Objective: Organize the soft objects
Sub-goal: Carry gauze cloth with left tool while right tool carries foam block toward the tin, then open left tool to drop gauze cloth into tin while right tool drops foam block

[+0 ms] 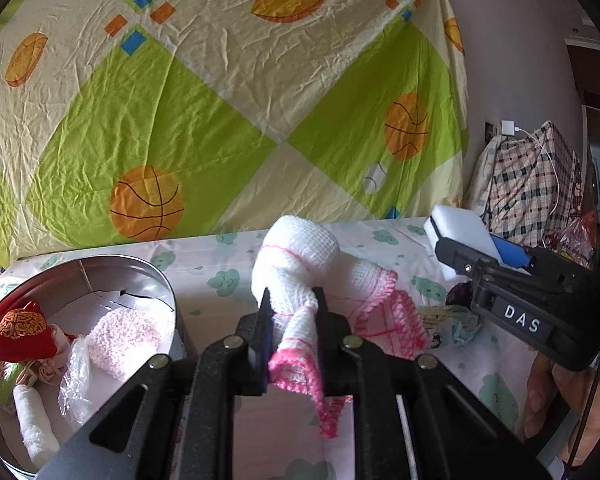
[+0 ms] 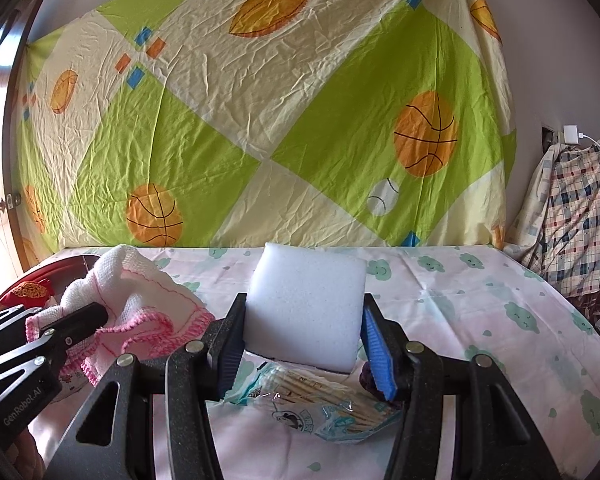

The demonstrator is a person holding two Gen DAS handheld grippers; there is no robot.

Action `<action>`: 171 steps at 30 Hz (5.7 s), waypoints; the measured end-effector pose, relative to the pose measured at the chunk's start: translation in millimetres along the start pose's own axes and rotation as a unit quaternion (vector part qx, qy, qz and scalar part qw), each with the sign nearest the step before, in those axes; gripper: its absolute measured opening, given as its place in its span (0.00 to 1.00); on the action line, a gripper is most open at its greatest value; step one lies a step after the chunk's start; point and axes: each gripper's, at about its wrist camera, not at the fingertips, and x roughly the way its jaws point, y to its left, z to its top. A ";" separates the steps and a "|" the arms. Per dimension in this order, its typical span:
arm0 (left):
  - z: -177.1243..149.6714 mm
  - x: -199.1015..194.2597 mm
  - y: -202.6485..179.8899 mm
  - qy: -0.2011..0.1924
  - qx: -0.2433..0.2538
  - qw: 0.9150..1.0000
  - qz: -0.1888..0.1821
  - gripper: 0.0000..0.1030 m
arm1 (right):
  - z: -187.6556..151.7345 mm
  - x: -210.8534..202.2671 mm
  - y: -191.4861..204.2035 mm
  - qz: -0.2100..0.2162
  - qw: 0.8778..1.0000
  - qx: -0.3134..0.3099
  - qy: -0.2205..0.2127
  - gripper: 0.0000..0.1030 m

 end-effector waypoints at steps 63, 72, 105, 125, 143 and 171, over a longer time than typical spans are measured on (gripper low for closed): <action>-19.4 -60.6 38.3 -0.056 -0.039 0.997 0.026 0.14 | -13.1 -50.7 44.5 0.078 0.995 -0.009 -0.059 0.54; -20.8 -66.1 43.1 -0.059 -0.045 0.997 0.027 0.14 | -14.2 -53.0 47.9 0.084 0.995 -0.007 -0.058 0.54; -26.8 -83.8 67.5 -0.070 -0.071 0.995 0.026 0.14 | -18.1 -54.2 81.7 0.116 0.992 -0.014 -0.054 0.54; -16.4 -106.2 113.5 -0.074 -0.104 0.991 0.040 0.14 | 11.9 -45.7 120.5 0.172 0.983 -0.029 -0.054 0.55; -2.4 -90.7 202.1 -0.001 -0.125 0.987 0.102 0.14 | 50.2 19.4 200.5 0.219 0.973 -0.079 -0.005 0.55; -16.3 -64.1 218.1 0.063 -0.138 0.981 0.121 0.85 | 27.5 68.5 223.3 0.214 0.970 -0.068 0.097 0.78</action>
